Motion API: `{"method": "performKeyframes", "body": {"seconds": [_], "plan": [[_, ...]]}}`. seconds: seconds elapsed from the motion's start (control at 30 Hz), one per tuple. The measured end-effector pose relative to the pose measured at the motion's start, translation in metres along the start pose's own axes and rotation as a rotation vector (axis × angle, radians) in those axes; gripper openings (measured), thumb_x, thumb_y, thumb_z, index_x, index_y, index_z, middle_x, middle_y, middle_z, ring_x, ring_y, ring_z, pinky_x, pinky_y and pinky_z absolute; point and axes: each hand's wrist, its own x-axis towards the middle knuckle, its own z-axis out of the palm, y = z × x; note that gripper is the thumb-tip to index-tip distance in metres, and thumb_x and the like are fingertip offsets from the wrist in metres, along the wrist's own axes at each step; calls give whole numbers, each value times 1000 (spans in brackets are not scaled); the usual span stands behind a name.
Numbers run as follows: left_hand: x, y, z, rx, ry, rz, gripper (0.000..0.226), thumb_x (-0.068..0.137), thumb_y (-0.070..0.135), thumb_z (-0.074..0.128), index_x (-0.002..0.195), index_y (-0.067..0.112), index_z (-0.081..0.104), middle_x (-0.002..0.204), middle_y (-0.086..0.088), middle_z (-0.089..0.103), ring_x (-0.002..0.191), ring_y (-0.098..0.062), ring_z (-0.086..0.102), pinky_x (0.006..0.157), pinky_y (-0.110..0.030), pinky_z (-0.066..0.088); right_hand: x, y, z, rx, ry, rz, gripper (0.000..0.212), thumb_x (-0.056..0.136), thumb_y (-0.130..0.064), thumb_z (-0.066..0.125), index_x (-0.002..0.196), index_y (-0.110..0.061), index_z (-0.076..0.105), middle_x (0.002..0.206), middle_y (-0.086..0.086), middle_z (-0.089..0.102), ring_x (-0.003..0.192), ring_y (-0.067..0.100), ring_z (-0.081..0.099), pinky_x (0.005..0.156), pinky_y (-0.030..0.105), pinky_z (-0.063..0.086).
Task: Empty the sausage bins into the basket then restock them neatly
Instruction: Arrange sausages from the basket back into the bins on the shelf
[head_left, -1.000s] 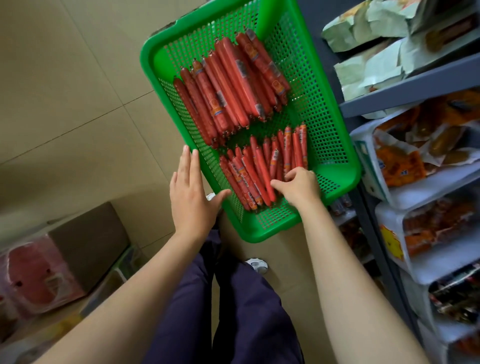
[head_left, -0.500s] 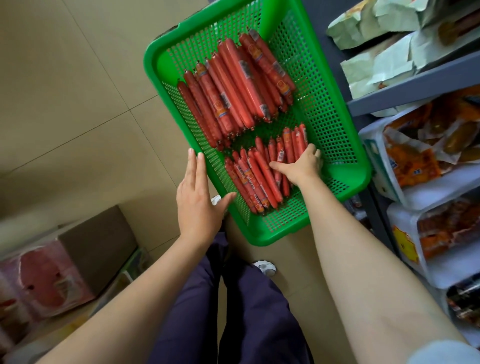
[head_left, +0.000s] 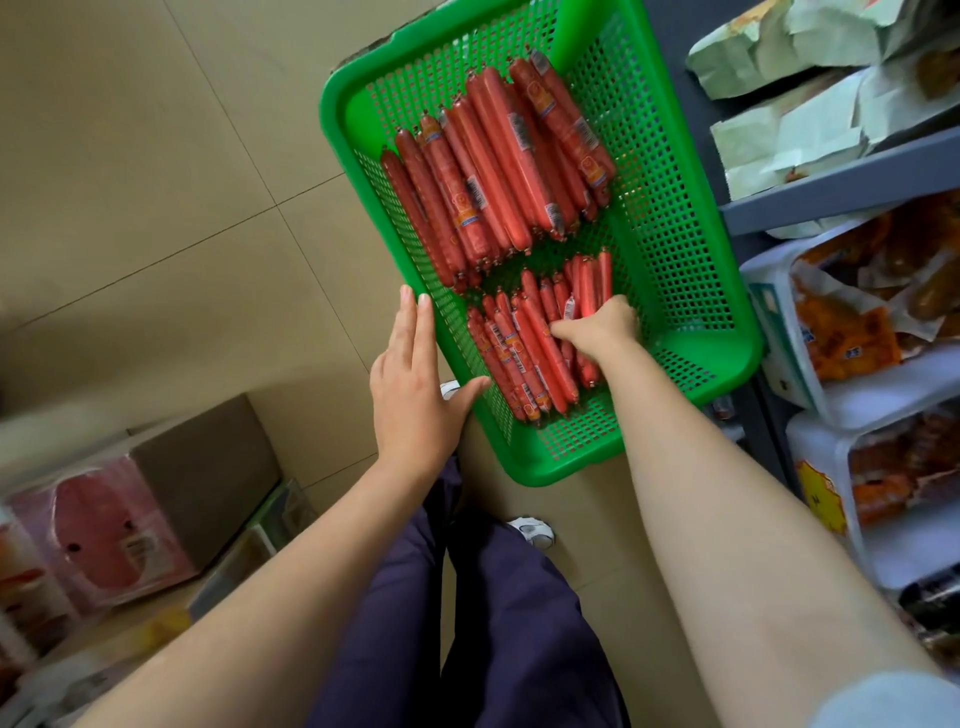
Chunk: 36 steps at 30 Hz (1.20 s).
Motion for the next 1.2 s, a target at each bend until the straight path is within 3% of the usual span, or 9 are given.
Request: {"method": "performKeyframes", "body": {"seconds": [0.43,0.6,0.7,0.8,0.83,0.9,1.0,1.07,1.2], "plan": [[-1,0,-3,31,-19,-34,106,77,48,78,156,9,20,165,-9,14,148,-25,28,103,-46,41,-16,5,5,70,48,-83,62,71,-26,81,118,-8,45,122,14,61,109,34,61,88,36,49],[0,13,-10,-4,-88,-116,94,87,45,70,157,14,16,166,-7,9,152,-25,13,114,-44,27,-28,14,-10,283,151,-129,44,70,-21,79,103,-13,51,98,5,64,88,26,65,71,24,44],[-3,35,-22,-11,-28,-163,73,93,43,61,153,13,31,165,-13,9,152,-28,8,118,-43,17,-49,18,-30,470,204,-179,37,71,-16,78,99,-15,54,92,1,64,78,19,62,71,28,51],[0,77,-47,-286,-31,-174,38,96,33,59,129,15,58,141,-5,50,135,-16,42,108,-26,30,-88,17,-60,709,181,-265,38,72,-8,78,107,-9,61,85,-4,65,70,5,63,74,28,54],[2,97,-58,-454,-106,-266,23,97,30,57,116,19,64,120,4,62,116,-7,56,98,-19,37,-106,15,-71,772,164,-299,40,72,-8,78,110,-5,62,82,-6,64,67,2,61,71,25,53],[2,138,-80,-855,-275,-536,17,98,29,54,93,22,68,86,9,69,82,-7,63,88,-24,48,-148,7,-99,886,163,-359,50,68,-14,78,113,2,62,81,-4,62,65,1,59,66,21,51],[-11,195,-125,-1296,-494,-798,32,97,36,52,105,11,70,102,-9,73,89,-24,64,90,-43,55,-219,-7,-160,1016,225,-443,61,64,-22,75,117,3,60,88,-1,64,68,-1,62,64,19,51],[-22,235,-166,-1476,-520,-776,40,96,35,53,119,6,67,120,-13,69,97,-26,66,99,-49,51,-266,-14,-210,1056,284,-516,62,64,-20,77,121,-4,60,95,-3,69,76,-1,66,70,20,53],[-39,326,-257,-1651,-592,-479,40,99,25,48,127,-1,61,90,-9,73,71,-18,70,83,-42,59,-350,-15,-312,1197,408,-661,58,69,-13,80,123,-14,59,94,-9,72,83,4,69,73,23,54]]}}
